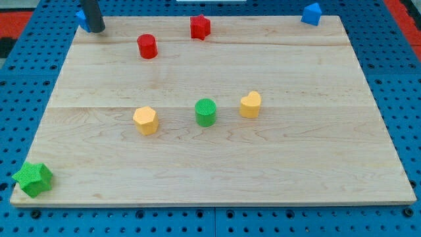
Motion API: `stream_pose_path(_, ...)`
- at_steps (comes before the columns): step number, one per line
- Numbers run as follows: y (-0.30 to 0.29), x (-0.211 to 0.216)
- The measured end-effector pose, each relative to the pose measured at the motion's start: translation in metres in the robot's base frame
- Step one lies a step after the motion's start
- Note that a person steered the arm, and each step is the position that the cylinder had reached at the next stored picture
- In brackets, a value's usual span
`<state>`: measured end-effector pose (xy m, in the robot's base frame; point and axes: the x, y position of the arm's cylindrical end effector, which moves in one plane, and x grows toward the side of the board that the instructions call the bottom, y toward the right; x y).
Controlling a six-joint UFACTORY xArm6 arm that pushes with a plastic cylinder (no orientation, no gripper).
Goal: Push the green circle to the yellow heart
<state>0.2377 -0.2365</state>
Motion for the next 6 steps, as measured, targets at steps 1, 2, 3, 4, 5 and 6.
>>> stream_pose_path(1, 0.010, 0.040)
stream_pose_path(2, 0.013, 0.090)
stream_pose_path(3, 0.053, 0.144)
stream_pose_path(4, 0.136, 0.158)
stream_pose_path(5, 0.169, 0.193)
stream_pose_path(6, 0.207, 0.223)
